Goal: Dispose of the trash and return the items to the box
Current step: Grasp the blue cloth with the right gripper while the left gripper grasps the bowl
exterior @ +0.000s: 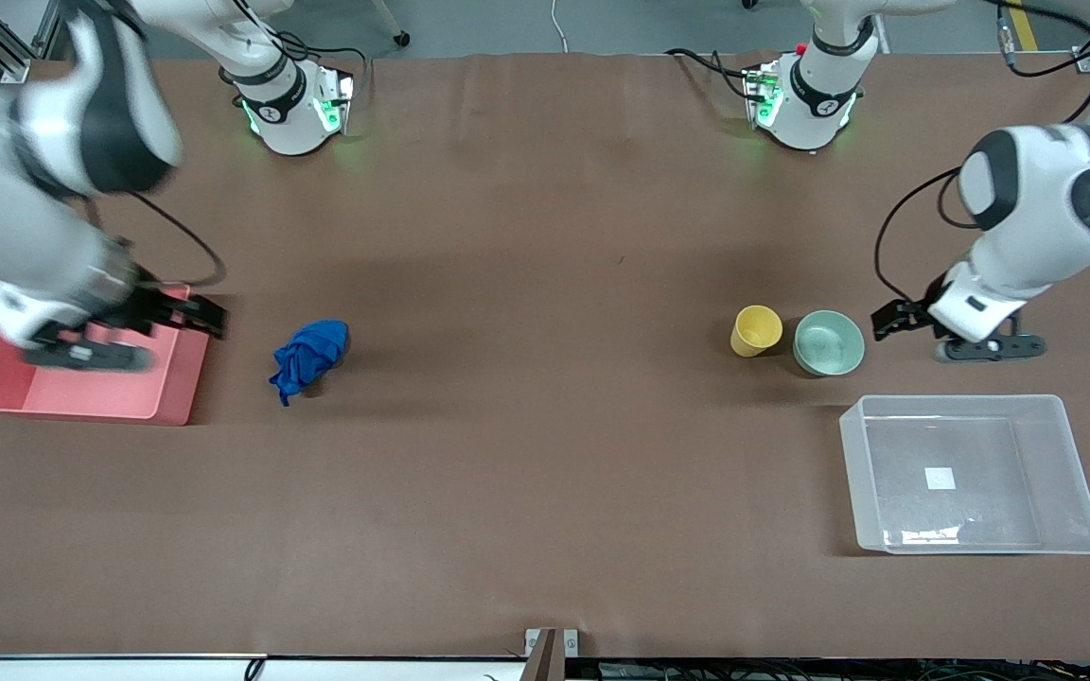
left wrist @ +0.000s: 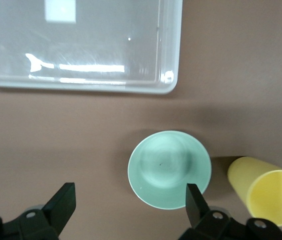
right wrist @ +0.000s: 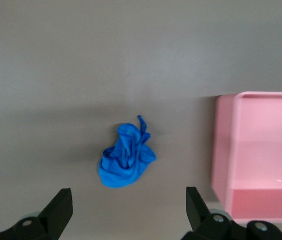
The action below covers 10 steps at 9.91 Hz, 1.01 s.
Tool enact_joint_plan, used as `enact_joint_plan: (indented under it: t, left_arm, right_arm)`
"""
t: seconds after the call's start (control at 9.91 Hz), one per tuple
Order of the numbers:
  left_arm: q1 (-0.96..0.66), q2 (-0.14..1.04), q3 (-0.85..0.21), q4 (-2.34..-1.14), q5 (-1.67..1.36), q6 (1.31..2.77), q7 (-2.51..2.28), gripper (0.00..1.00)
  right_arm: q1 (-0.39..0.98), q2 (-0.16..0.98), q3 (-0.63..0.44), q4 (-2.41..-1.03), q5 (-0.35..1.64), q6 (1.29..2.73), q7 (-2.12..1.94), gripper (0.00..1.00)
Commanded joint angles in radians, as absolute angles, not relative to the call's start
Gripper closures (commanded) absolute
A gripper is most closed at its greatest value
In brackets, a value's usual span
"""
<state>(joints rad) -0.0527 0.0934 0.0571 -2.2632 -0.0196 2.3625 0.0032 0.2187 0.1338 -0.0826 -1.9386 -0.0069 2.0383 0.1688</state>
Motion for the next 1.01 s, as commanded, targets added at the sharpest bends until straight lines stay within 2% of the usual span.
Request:
enact_joint_plan:
  t: [0.0,0.2,0.3,0.5,0.61,0.71,0.81,0.91]
  left_arm:
    - [-0.054,0.216,0.054,-2.290,-0.025,2.457,0.049,0.03]
    - [-0.048,0.299,0.052,-2.290,-0.035,2.543,0.057,0.11]
    - [-0.049,0.323,0.049,-2.295,-0.035,2.565,0.058,0.11]
    - [-0.046,0.374,0.048,-2.310,-0.035,2.623,0.095,0.14]
    - [-0.043,0.380,0.048,-2.322,-0.035,2.652,0.103,0.43]
    - [-0.041,0.380,0.046,-2.327,-0.038,2.654,0.103,0.85]
    - [-0.041,0.376,0.046,-2.332,-0.038,2.655,0.103,0.99]
    - [-0.041,0.367,0.045,-2.339,-0.038,2.655,0.101,1.00]
  right_arm:
    - [0.244,0.171,-0.091,-2.153,-0.006,2.313,0.179,0.00]
    - [0.245,0.294,-0.091,-2.209,-0.006,2.498,0.178,0.00]
    - [0.247,0.331,-0.091,-2.223,-0.006,2.544,0.179,0.00]
    - [0.241,0.359,-0.091,-2.243,-0.006,2.601,0.179,0.07]
    - [0.239,0.394,-0.091,-2.244,-0.006,2.661,0.179,0.15]
    - [0.239,0.408,-0.091,-2.261,-0.006,2.702,0.179,0.29]
    - [0.250,0.408,-0.091,-2.261,-0.006,2.679,0.169,0.63]
    - [0.252,0.408,-0.089,-2.257,-0.005,2.639,0.182,0.90]
